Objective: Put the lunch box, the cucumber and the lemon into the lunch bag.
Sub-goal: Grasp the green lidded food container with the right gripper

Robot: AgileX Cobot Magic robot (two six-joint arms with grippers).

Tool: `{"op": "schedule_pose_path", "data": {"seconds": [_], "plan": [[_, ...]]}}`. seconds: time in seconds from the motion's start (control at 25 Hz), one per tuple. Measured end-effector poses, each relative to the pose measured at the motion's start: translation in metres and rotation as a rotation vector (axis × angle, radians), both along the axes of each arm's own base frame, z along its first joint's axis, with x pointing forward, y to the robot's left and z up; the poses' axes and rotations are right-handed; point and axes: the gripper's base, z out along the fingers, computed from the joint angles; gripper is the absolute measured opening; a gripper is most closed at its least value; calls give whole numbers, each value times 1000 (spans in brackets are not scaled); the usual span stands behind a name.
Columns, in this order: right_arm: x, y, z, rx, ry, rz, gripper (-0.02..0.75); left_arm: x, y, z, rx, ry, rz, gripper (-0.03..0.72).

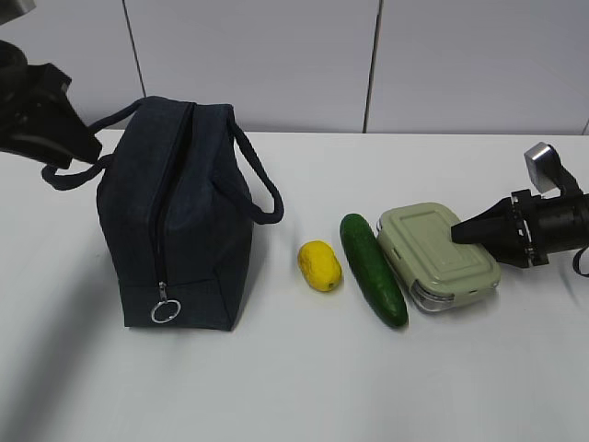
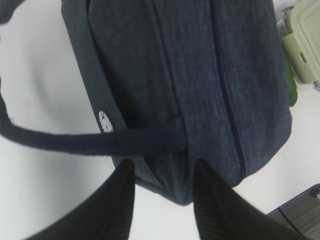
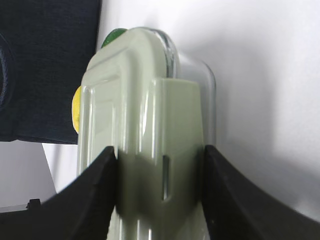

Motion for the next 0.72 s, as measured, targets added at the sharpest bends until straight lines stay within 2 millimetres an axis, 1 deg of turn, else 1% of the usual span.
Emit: {"op": "schedule_pose_path", "data": {"seconds": [0.16, 0.32, 0.48, 0.72], "plan": [[0, 0, 0, 0, 0, 0, 379, 16, -4, 5, -26, -34, -11, 322], [0, 0, 0, 1, -1, -2, 379, 26, -5, 4, -30, -31, -24, 340], [0, 0, 0, 1, -1, -5, 379, 31, -8, -6, -16, 6, -57, 342], [1, 0, 0, 3, -2, -6, 379, 29, -24, -18, 33, 32, -132, 342]]}}
